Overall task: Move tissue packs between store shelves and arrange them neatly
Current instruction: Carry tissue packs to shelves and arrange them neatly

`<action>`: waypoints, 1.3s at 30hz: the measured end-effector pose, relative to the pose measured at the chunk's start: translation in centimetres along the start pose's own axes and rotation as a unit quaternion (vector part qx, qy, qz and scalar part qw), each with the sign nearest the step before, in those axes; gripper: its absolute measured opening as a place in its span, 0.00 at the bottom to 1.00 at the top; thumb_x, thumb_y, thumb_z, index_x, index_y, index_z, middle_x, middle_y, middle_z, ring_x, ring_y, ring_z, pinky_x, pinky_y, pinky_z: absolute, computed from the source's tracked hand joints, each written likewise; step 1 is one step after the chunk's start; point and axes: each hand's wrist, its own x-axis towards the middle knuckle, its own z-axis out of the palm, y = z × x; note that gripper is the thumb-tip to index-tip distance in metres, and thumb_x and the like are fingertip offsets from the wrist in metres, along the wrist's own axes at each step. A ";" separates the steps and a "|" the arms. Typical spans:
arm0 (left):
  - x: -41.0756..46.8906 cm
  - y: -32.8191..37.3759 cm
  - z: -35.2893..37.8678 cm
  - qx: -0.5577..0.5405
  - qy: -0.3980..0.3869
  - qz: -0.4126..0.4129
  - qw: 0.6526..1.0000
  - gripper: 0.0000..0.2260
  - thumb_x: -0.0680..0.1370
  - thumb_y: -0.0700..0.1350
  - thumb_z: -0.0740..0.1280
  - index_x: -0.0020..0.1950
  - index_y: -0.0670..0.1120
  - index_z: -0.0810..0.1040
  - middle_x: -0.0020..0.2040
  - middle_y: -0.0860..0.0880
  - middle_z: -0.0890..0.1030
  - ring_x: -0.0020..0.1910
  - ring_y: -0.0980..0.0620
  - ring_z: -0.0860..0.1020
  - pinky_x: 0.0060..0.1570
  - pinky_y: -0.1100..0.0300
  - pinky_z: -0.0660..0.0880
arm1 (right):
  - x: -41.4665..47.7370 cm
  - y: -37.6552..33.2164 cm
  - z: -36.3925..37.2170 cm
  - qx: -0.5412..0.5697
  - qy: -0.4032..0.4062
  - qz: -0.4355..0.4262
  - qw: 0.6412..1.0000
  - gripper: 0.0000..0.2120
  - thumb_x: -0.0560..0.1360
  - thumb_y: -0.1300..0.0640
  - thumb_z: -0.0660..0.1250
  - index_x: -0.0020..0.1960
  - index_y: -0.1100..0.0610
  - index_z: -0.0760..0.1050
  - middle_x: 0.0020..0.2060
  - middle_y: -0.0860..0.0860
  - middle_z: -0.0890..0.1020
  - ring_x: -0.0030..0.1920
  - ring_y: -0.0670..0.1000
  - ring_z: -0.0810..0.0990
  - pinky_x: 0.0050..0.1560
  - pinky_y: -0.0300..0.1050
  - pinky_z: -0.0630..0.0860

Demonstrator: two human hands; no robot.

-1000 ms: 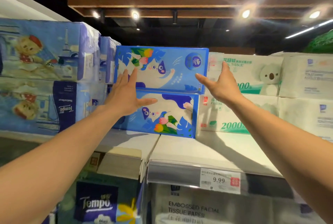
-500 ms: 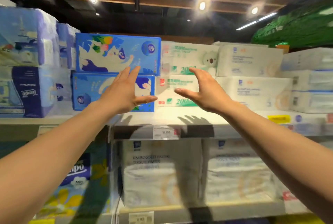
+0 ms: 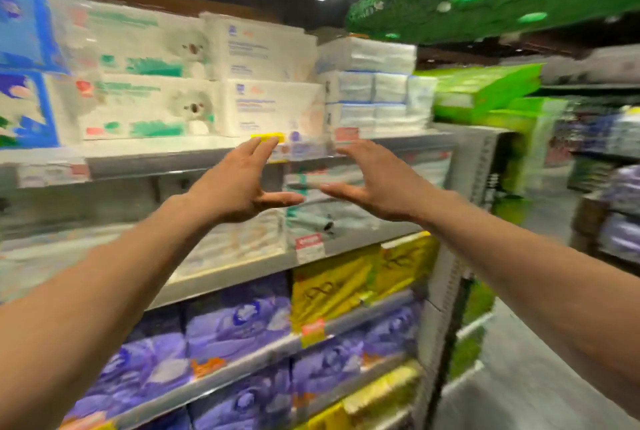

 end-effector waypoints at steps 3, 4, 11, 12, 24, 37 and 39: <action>2.4 7.8 3.8 -0.016 -0.023 0.058 0.998 0.60 0.60 0.86 0.50 0.81 0.47 0.57 0.78 0.43 0.64 0.76 0.42 0.64 0.75 0.45 0.62 | -6.0 5.8 -2.8 -0.028 -0.016 0.049 0.998 0.38 0.75 0.36 0.68 0.76 0.59 0.68 0.72 0.57 0.73 0.73 0.57 0.69 0.73 0.46 0.61; 3.3 10.5 5.2 -0.024 -0.030 0.076 0.996 0.60 0.60 0.86 0.50 0.81 0.46 0.58 0.78 0.43 0.65 0.76 0.42 0.64 0.75 0.46 0.63 | -8.0 7.8 -3.7 -0.039 -0.023 0.069 0.997 0.38 0.76 0.36 0.68 0.76 0.59 0.67 0.73 0.57 0.72 0.74 0.56 0.67 0.74 0.46 0.59; 8.7 28.4 13.8 -0.100 -0.084 0.186 0.974 0.63 0.56 0.87 0.49 0.82 0.50 0.53 0.80 0.44 0.61 0.78 0.43 0.62 0.76 0.50 0.60 | -20.9 20.1 -9.8 -0.084 -0.057 0.218 0.971 0.39 0.78 0.35 0.63 0.80 0.57 0.61 0.78 0.56 0.64 0.78 0.55 0.60 0.76 0.47 0.56; 9.5 30.9 15.2 -0.110 -0.088 0.205 0.968 0.62 0.57 0.87 0.49 0.82 0.49 0.53 0.80 0.44 0.61 0.77 0.44 0.62 0.75 0.51 0.61 | -22.6 21.9 -10.4 -0.086 -0.060 0.242 0.965 0.39 0.78 0.35 0.63 0.80 0.56 0.59 0.79 0.56 0.62 0.79 0.54 0.58 0.77 0.48 0.55; 19.6 62.8 31.5 -0.204 -0.203 0.420 0.861 0.50 0.68 0.74 0.66 0.82 0.52 0.53 0.80 0.48 0.61 0.76 0.46 0.63 0.74 0.53 0.61 | -42.9 43.8 -17.7 -0.132 -0.056 0.528 0.837 0.41 0.76 0.31 0.60 0.82 0.52 0.56 0.81 0.52 0.57 0.80 0.54 0.54 0.78 0.49 0.53; 19.2 100.6 46.0 -0.201 -0.256 0.603 0.728 0.65 0.55 0.88 0.43 0.83 0.48 0.50 0.81 0.43 0.57 0.79 0.44 0.57 0.77 0.52 0.56 | -69.5 60.6 -25.7 -0.169 0.031 0.712 0.681 0.58 0.61 0.14 0.44 0.78 0.51 0.63 0.79 0.53 0.63 0.79 0.54 0.60 0.78 0.55 0.61; 19.1 106.1 47.0 -0.206 -0.279 0.604 0.718 0.59 0.61 0.84 0.51 0.83 0.48 0.49 0.82 0.44 0.54 0.80 0.46 0.56 0.77 0.54 0.54 | -72.9 63.9 -28.2 -0.152 0.034 0.730 0.665 0.51 0.67 0.19 0.50 0.79 0.51 0.61 0.80 0.53 0.61 0.80 0.53 0.58 0.79 0.54 0.58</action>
